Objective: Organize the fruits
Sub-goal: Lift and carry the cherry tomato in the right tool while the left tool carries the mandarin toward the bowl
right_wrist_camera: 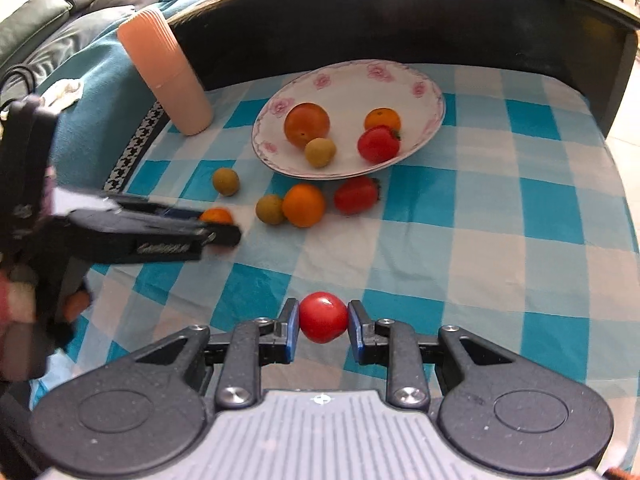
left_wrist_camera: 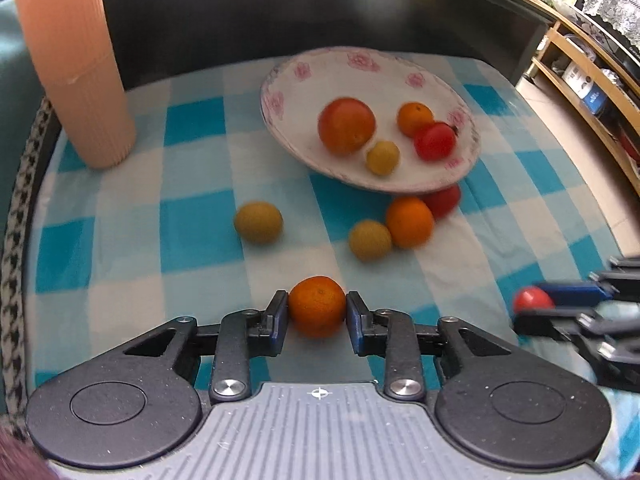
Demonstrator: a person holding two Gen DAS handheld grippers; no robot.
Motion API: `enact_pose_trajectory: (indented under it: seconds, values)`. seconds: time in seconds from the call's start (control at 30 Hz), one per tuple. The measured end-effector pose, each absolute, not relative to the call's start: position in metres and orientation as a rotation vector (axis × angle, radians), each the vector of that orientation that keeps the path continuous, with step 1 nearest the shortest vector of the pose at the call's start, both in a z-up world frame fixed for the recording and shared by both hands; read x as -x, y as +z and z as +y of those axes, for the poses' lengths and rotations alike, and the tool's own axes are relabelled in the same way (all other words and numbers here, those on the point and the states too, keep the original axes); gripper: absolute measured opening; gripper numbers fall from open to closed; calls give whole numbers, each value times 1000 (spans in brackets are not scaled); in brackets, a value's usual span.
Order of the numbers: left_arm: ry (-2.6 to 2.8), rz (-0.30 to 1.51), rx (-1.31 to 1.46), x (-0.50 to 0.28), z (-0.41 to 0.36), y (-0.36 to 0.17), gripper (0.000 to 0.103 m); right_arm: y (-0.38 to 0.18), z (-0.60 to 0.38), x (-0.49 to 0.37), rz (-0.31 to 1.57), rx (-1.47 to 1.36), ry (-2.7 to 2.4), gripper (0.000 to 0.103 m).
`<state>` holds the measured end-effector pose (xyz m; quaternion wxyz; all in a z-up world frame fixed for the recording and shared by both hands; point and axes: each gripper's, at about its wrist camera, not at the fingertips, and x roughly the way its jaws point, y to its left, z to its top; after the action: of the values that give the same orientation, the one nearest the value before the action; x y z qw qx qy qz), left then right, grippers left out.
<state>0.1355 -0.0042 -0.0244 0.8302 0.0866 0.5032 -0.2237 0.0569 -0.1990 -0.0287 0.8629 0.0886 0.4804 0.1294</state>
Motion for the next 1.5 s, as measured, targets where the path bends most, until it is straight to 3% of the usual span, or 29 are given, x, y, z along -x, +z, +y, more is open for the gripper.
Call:
enact_pose_trajectory:
  seconds: [0.57, 0.77, 0.87, 1.03, 1.5]
  values:
    - [-509, 1070, -276, -117, -19, -29, 43, -48, -193, -57, 1003, -43, 280, 41]
    - [-521, 1069, -315, -109, -21, -31, 55, -48, -196, -58, 1009, -58, 283, 41]
    - [-518, 1066, -312, -109, -21, -31, 54, -49, -196, -58, 1005, -55, 289, 41]
    - [-507, 1069, -311, -109, -19, -29, 39, -48, -196, -58, 1012, -47, 294, 41]
    - [-523, 1045, -277, -111, -22, -16, 38, -43, -208, -68, 1003, -112, 267, 41]
